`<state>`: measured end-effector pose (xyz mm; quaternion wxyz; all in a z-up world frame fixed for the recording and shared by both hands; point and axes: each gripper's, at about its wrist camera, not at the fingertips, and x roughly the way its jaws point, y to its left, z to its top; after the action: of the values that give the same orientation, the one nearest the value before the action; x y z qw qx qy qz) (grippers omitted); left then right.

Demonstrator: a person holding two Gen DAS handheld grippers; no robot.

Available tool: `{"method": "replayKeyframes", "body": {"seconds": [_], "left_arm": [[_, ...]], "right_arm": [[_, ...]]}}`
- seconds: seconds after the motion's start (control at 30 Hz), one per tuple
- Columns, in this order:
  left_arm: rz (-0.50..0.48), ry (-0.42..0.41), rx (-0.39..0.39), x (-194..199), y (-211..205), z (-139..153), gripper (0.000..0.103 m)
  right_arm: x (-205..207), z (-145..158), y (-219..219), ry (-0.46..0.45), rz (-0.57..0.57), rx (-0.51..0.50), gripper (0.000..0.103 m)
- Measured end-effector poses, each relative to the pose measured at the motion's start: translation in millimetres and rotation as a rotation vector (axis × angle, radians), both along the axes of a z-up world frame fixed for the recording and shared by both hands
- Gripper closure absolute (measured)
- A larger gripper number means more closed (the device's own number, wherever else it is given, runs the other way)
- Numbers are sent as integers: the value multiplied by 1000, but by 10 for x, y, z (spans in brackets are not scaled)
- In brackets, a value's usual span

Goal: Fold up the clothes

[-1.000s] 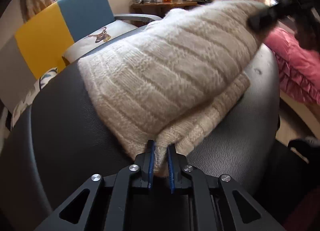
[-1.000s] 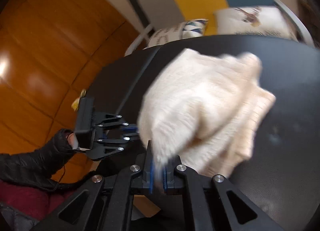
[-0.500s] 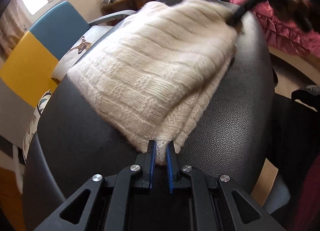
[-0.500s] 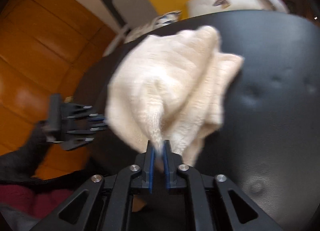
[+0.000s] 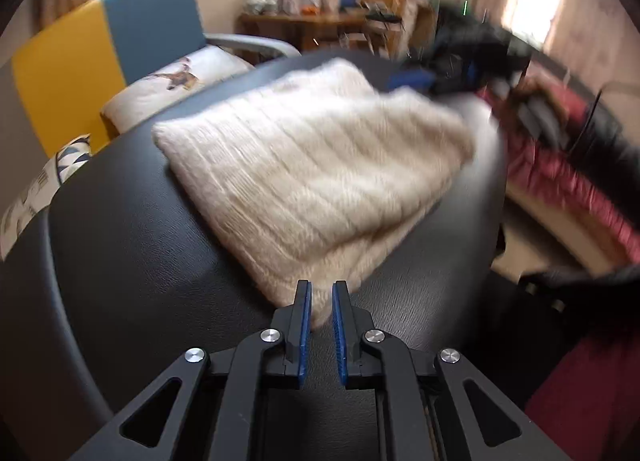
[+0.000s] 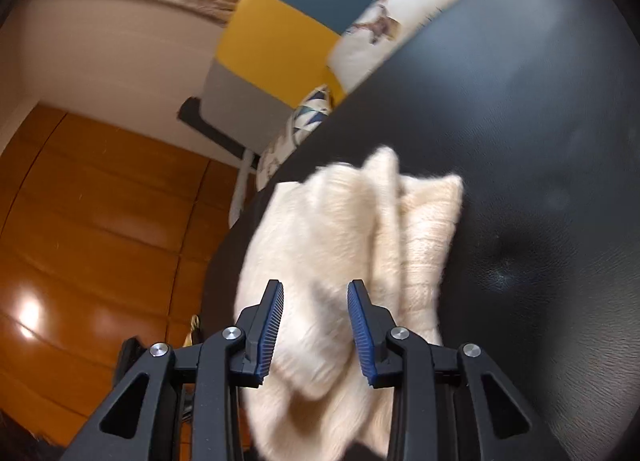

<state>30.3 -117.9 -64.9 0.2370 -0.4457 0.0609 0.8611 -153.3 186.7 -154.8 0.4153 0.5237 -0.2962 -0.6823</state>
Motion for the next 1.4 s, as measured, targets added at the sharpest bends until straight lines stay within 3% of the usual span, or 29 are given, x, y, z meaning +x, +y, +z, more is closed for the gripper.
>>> {"method": "replayKeyframes", "body": {"seconds": [0.17,0.3,0.33,0.37,0.47,0.57,0.63,0.7,0.8,0.93,1.03,1.2,1.4], "left_arm": [[92,34,175,-137,-126,186,91],[159,12,215,-256,-130,147,90],[173,3,214,-278,-120,123,90],[185,-5,213,-301,-110,103,88],[190,-17,205,-374,-63,72,83],[141,-41,148,-383,59,1,81],[105,-73,102,-377,160,-102,81],[59,-106,38,-355,278,-235,81],[21,-130,-22,-305,385,-370,81],[7,-136,56,-269,311,-271,81],[-29,-87,42,-204,372,-165,81],[-135,24,6,-63,649,62,81],[-239,88,-154,-165,1075,-117,81]], "right_arm": [[-128,-145,-86,-59,-25,-37,67],[-187,-203,-241,-87,4,-10,67],[-173,-184,-304,-60,24,27,74],[-142,-112,-375,5,37,116,88],[-54,217,-517,160,44,234,92],[-22,722,-576,347,10,247,92],[-4,842,-639,425,12,303,92],[-122,736,-754,415,34,375,92],[-276,433,-639,329,24,438,92],[-275,154,-369,264,-32,412,92],[-213,262,-184,271,-44,380,92],[-408,80,-161,140,8,357,91],[-400,26,-108,107,58,354,90]]}}
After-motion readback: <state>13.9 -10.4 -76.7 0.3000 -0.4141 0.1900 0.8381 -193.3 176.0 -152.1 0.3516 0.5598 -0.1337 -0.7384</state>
